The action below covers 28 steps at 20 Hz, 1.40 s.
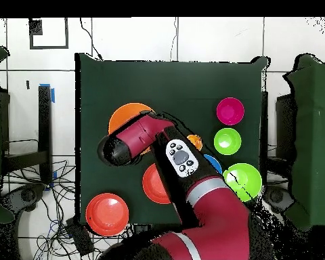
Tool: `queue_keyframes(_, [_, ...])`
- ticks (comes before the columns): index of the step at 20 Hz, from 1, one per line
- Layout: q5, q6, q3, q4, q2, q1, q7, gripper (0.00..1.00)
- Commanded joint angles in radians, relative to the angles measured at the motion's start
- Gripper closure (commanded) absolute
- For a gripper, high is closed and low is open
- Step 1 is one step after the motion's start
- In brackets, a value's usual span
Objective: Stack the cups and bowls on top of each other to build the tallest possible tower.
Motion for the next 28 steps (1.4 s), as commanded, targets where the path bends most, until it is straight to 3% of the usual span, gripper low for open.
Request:
queue_keyframes(1, [0.015,0.011,0.065,0.032,0.028,-0.004,-0.161,1.00])
queue_keyframes(15, [-0.140,-0.157,-0.010,0.006,0.075,0.045,-0.084,1.00])
queue_keyframes(23, [-0.127,-0.156,-0.004,0.004,0.070,0.044,-0.088,1.00])
queue_keyframes(28, [-0.159,-0.170,-0.031,0.017,0.053,0.065,-0.073,1.00])
